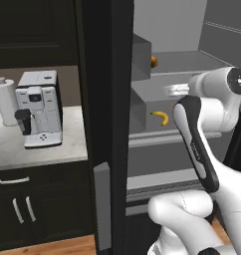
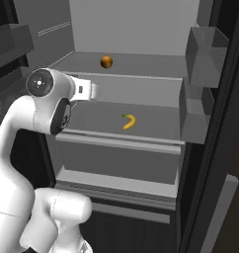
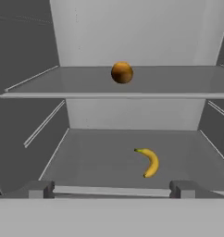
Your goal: Pick the mango and banana from the fridge and place them inside the tupperware on the counter.
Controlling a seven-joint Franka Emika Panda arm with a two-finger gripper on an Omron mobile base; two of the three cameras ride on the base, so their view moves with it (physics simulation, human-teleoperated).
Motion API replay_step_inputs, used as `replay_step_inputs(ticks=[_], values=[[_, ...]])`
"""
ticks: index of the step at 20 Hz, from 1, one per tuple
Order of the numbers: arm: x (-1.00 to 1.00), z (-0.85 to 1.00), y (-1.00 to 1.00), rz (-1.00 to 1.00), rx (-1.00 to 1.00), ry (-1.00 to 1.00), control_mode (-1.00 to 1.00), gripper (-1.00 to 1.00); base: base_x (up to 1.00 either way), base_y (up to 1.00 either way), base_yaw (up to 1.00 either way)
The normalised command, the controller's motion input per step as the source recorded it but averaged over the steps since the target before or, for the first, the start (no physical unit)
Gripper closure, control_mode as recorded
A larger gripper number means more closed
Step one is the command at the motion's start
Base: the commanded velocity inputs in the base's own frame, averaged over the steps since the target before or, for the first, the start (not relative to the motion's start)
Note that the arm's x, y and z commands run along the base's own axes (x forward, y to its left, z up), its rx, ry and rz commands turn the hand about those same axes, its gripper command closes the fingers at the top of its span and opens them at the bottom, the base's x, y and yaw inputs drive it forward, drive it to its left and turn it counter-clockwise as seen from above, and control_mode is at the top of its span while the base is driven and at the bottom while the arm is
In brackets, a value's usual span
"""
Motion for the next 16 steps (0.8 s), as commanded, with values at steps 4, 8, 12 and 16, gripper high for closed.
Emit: replay_step_inputs(ticks=[4, 8, 12, 16], values=[[0.17, 0.54, -0.17, -0.04, 0.0, 0.11, -1.0, -1.0, 0.0, 0.0, 0.0], [0.38, 0.25, -0.08, -0.04, 0.0, 0.13, -1.0, -1.0, 0.0, 0.0, 0.0], [0.46, 0.05, -0.1, -0.01, 0.0, 0.08, -1.0, -1.0, 0.0, 0.0, 0.0], [0.41, 0.0, -0.07, 0.0, 0.0, 0.02, -1.0, -1.0, 0.0, 0.0, 0.0]])
